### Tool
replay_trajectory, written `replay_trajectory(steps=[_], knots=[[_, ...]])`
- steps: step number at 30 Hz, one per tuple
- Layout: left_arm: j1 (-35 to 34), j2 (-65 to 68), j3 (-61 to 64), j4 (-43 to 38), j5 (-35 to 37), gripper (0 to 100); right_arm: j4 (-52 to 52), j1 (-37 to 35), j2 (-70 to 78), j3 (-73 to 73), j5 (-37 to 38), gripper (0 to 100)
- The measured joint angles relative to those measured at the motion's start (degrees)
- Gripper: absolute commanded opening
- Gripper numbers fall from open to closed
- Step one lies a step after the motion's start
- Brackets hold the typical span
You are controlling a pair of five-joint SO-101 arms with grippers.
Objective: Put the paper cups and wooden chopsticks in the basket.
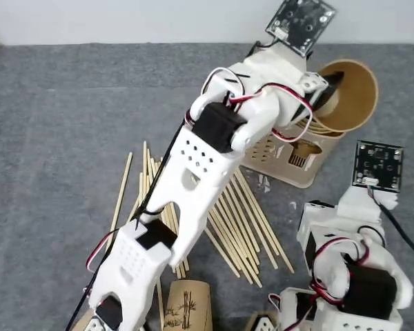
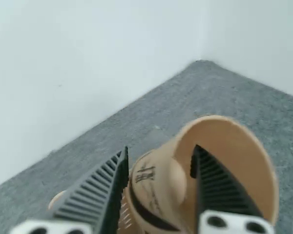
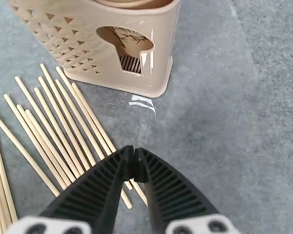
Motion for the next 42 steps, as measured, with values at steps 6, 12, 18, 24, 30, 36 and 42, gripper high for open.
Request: replay_trajectory(steps=[6, 12, 18, 24, 30, 36, 42], knots=[[-2.8, 4.0, 0.0, -3.8, 0.1, 21, 0.0, 0.0, 0.0, 0.0, 0.0, 0.8], [-2.7, 5.3, 0.0, -4.6, 0.1, 21, 0.0, 0.0, 0.0, 0.0, 0.0, 0.8], [-2.5, 5.3, -3.8, -4.6, 0.1, 21, 0.0, 0.0, 0.0, 0.0, 0.0, 0.8], [-1.5, 5.3, -12.0, 2.8, -0.7, 20, 0.0, 0.0, 0.0, 0.0, 0.0, 0.8], [-2.6, 5.0, -18.3, 17.1, -6.4, 20, 0.0, 0.0, 0.0, 0.0, 0.0, 0.8], [-8.5, -0.1, -18.3, 26.7, -7.2, 18, 0.0, 0.0, 0.0, 0.0, 0.0, 0.8], [-16.9, -10.6, -17.3, 27.2, -7.2, 8, 0.0, -0.4, 0.0, 0.0, 0.0, 0.8]])
